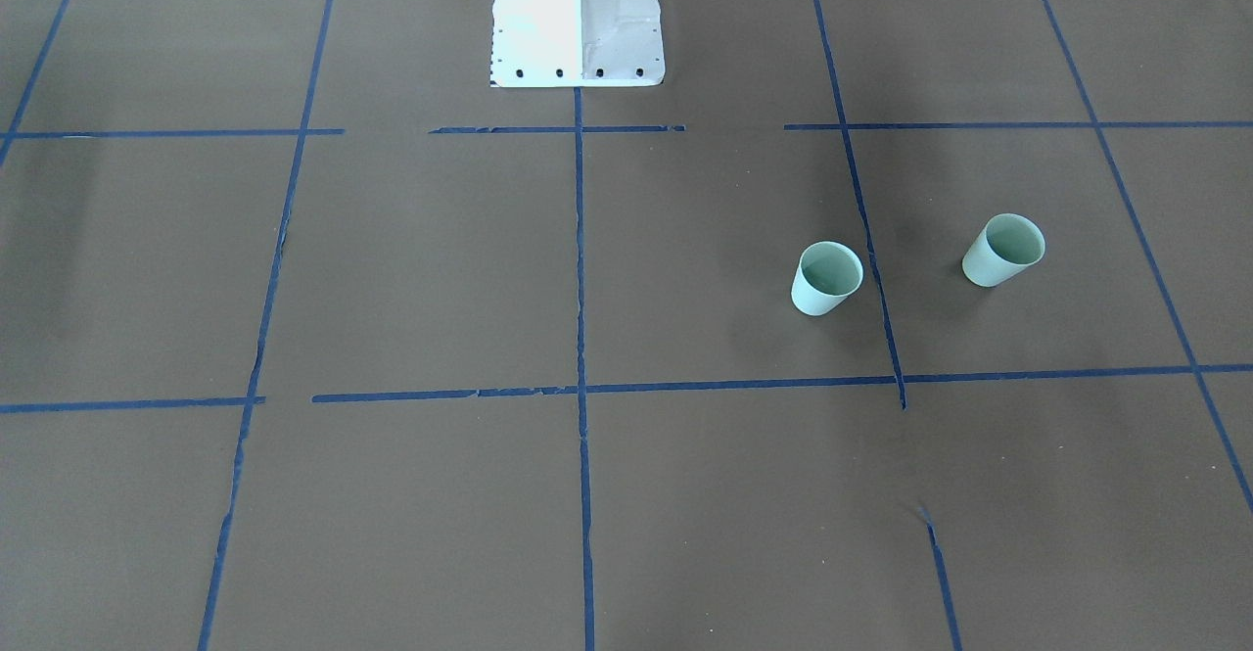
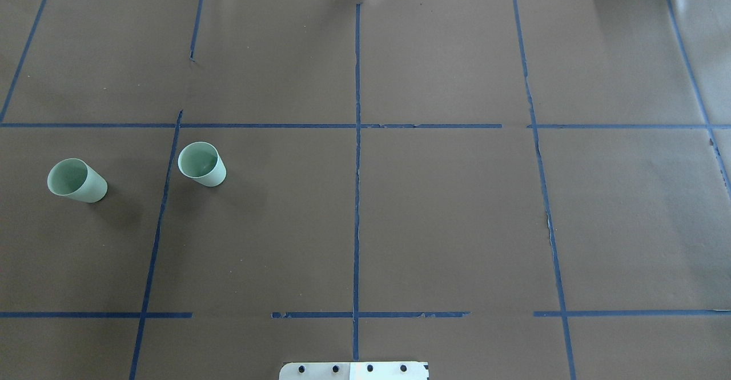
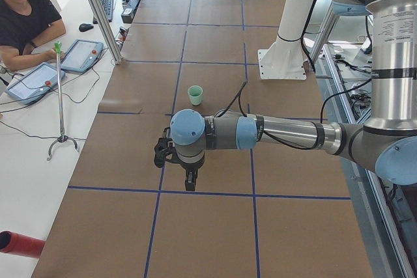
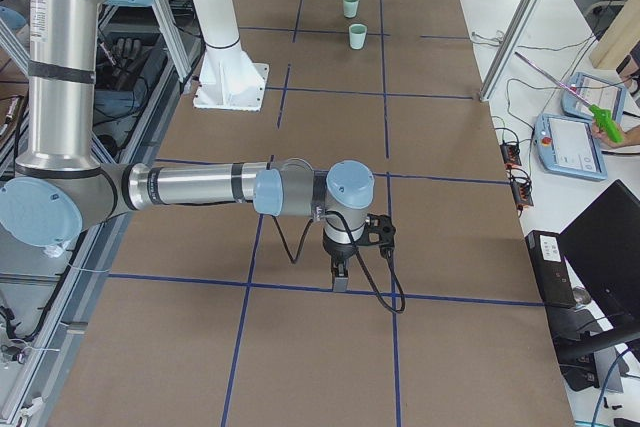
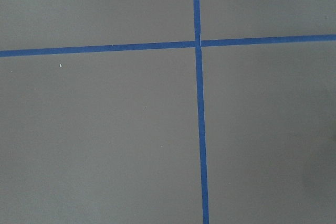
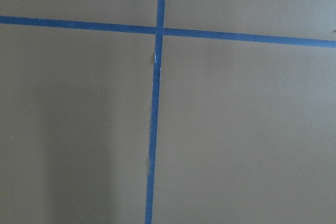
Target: Stack cups
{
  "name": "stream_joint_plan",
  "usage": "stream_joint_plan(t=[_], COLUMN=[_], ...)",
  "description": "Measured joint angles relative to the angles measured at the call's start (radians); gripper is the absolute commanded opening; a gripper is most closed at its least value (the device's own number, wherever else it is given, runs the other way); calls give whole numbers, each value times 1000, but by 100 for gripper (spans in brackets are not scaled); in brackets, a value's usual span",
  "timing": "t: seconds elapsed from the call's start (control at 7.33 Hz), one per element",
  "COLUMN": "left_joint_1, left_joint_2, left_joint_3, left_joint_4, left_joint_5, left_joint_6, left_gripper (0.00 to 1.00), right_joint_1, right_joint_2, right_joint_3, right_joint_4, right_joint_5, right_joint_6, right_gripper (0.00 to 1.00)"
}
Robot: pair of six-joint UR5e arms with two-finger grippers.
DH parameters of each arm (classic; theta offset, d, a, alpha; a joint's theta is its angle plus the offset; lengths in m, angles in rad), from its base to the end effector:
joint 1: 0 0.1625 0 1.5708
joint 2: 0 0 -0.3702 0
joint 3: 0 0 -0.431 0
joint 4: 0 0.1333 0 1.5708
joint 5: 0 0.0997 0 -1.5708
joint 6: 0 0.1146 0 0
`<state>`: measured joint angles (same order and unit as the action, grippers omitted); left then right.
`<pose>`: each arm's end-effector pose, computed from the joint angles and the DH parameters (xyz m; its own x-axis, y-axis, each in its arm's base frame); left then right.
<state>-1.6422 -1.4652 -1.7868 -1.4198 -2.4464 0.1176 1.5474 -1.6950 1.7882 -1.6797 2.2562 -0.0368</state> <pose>-0.0799 -0.4815 0.5605 0.6406 0.0407 -0.7668 -0.0039 0.9988 0.0497 0.0495 -0.4829 0.5800 0.7728 -0.0449 0.6331 0.0519 0.9986 0.0076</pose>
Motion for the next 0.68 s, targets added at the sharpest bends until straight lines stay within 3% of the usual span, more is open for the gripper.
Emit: stream_joint_plan(t=[0.41, 0.68], left_joint_1=[40, 186], left_joint_2=[5, 4], left_joint_3=[-1, -3], left_joint_4=[-85, -307], left_joint_5=[-22, -21], left_joint_6=[-121, -441], left_gripper=[100, 100], right_joint_1=[0, 0], right_joint_2=[0, 0], right_joint_3=[-1, -1], right_joint_4=[1, 0], right_joint_5=[0, 0], right_joint_6=[0, 0], right_gripper=[100, 100])
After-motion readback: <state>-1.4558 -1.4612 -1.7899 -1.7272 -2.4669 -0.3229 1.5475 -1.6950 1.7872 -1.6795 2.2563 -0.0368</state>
